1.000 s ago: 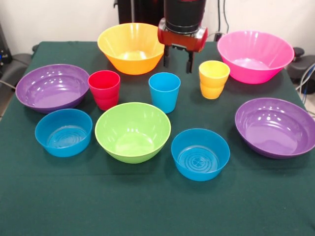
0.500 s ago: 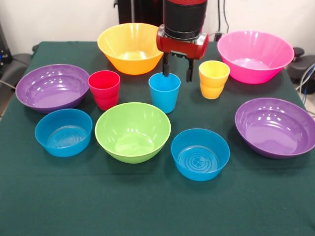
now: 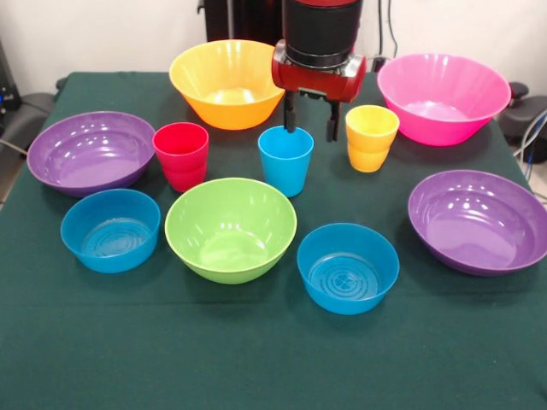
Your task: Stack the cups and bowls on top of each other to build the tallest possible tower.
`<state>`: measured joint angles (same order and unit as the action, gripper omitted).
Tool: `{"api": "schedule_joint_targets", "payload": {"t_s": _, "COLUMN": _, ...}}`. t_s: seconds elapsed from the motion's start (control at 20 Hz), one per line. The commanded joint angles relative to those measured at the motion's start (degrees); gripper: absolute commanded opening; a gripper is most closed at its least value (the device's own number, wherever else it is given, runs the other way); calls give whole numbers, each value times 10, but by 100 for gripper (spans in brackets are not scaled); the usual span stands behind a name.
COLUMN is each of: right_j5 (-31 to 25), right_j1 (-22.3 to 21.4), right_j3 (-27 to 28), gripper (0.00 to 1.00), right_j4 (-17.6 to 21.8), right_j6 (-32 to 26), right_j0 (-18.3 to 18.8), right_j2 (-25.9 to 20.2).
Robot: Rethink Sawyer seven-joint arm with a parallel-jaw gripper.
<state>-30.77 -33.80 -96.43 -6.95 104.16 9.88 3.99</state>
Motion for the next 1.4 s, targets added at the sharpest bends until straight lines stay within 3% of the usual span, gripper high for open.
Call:
{"api": "schedule_joint_targets", "payload": {"t_s": 0.05, "right_j5": 12, "right_j1": 39, "right_j3": -8, "gripper": 100, "right_j4": 22, "right_j6": 41, "right_j0": -7, "right_j2": -48}}
{"api": "schedule_joint_targets", "payload": {"t_s": 0.5, "right_j5": 125, "right_j1": 57, "right_j3": -52, "gripper": 100, "right_j4": 37, "right_j6": 58, "right_j0": -9, "right_j2": -50}}
{"api": "schedule_joint_targets", "payload": {"t_s": 1.4, "right_j5": 198, "right_j1": 85, "right_j3": -80, "gripper": 100, "right_j4": 18, "right_j6": 81, "right_j0": -14, "right_j2": -52}}
